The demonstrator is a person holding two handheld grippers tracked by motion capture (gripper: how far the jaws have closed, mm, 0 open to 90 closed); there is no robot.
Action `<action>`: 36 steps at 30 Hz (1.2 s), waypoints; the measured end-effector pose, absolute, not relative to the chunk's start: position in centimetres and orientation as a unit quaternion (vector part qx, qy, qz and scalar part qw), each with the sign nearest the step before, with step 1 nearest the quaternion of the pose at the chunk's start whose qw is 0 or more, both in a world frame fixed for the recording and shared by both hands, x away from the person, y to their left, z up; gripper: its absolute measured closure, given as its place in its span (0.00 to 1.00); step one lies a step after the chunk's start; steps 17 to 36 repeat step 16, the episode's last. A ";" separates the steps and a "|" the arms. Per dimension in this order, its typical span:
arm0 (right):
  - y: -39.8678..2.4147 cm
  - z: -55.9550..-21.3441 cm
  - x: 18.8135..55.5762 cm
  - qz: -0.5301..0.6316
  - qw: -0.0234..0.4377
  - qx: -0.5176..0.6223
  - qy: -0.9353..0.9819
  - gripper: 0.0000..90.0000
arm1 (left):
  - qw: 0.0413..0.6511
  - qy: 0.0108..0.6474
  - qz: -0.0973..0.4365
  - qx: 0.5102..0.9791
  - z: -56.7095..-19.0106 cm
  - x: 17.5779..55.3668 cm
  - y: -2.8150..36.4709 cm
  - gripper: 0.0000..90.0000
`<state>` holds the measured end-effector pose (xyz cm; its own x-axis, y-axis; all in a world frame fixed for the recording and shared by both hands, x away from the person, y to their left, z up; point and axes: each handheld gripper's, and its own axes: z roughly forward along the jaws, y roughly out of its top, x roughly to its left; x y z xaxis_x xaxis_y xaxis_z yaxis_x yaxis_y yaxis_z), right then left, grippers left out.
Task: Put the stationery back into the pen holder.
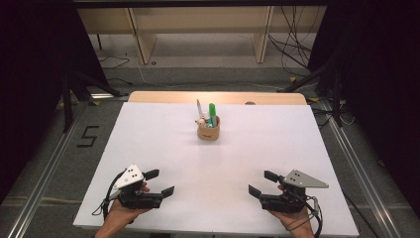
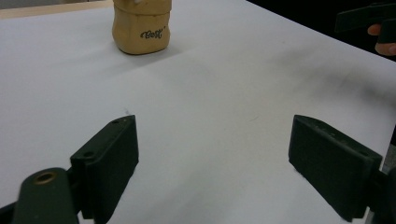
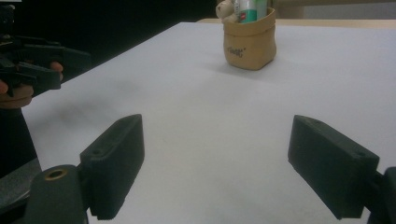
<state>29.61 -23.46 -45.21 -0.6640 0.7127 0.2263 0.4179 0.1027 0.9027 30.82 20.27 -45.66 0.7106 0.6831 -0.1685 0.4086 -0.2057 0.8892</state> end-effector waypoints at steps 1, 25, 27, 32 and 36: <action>-23.5 -45.2 29.6 0.547 0.136 0.388 0.729 0.22 | 0.520 0.357 0.132 0.765 -45.7 30.8 20.3 0.17; -23.5 -45.3 29.8 0.544 0.139 0.391 0.729 0.18 | 0.520 0.359 0.130 0.764 -45.8 30.9 20.3 0.17; -23.5 -45.3 29.8 0.544 0.139 0.391 0.729 0.18 | 0.520 0.359 0.130 0.764 -45.8 30.9 20.3 0.17; -23.5 -45.3 29.8 0.544 0.139 0.391 0.729 0.18 | 0.520 0.359 0.130 0.764 -45.8 30.9 20.3 0.17; -23.5 -45.3 29.8 0.544 0.139 0.391 0.729 0.18 | 0.520 0.359 0.130 0.764 -45.8 30.9 20.3 0.17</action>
